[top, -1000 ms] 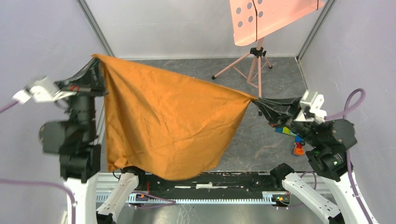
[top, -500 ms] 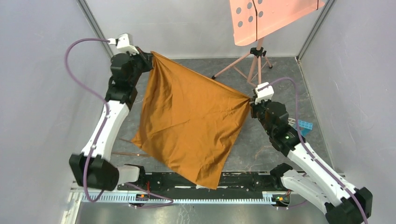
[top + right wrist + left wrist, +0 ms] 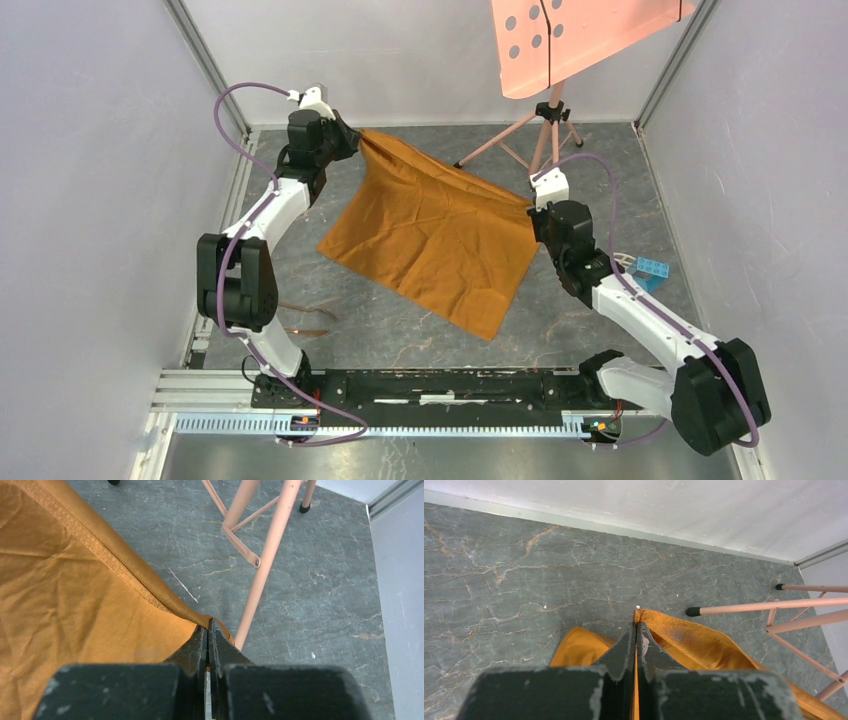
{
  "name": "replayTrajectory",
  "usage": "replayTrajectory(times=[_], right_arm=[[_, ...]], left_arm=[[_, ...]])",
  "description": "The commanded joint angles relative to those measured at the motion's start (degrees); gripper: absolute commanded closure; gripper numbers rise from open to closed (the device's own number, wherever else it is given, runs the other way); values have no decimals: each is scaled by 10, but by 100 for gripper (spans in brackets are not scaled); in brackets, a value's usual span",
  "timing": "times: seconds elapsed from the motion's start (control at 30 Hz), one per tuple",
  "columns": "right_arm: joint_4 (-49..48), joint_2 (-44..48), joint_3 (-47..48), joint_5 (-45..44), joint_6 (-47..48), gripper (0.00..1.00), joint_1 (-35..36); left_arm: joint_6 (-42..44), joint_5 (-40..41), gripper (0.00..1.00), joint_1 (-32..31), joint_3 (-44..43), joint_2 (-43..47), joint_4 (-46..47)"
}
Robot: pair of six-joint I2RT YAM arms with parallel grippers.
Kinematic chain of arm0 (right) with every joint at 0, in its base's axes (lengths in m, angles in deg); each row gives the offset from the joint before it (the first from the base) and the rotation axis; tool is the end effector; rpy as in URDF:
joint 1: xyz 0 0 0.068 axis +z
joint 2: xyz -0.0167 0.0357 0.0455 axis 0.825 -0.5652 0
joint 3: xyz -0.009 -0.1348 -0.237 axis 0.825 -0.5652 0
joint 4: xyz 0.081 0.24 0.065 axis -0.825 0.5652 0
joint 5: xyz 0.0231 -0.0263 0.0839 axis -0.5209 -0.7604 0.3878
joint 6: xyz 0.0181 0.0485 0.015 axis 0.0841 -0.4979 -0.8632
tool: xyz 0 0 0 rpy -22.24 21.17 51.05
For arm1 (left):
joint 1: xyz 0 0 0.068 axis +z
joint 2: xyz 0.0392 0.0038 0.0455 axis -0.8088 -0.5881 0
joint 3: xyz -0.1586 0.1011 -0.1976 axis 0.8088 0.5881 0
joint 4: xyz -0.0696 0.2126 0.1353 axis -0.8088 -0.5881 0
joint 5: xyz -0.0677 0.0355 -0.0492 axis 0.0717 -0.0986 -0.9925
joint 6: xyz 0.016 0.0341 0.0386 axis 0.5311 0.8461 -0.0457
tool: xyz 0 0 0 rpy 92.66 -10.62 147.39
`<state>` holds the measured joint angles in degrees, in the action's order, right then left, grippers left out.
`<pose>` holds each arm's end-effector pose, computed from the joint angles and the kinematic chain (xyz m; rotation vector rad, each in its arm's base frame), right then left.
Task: Fold the napkin into a case and place the utensils inside
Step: Fold and flatten the napkin at the center of the board.
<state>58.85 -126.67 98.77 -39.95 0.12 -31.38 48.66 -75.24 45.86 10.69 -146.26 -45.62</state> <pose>0.2297 0.0904 0.2557 -0.2484 1.8769 -0.0913 0.4052 -0.0623 0.3045 -0.1726 1.8630 -0.5088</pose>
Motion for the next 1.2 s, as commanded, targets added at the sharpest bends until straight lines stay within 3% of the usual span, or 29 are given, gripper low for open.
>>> replayTrajectory(times=[0.0, 0.27, 0.67, 0.97, 1.07, 1.17], right_arm=[[-45, -12, 16, 25, 17, 100, -4], [-2, -15, 28, 103, 16, 100, -1], [58, 28, -21, 193, -21, 100, 45], [94, 51, -55, 234, -46, 98, 87], [96, 74, -77, 266, -92, 97, 94], [63, 79, -117, 342, -174, 85, 96]], left_arm=[[-10, -8, 98, 1, -25, -2, 53], [21, -35, 98, 9, 3, -22, 75], [-52, -72, 98, 64, 171, 27, 207], [-86, -45, 98, 80, 249, 51, 192], [-96, -14, 98, 80, 267, 68, 169], [-105, 28, 91, 80, 262, 79, 100]])
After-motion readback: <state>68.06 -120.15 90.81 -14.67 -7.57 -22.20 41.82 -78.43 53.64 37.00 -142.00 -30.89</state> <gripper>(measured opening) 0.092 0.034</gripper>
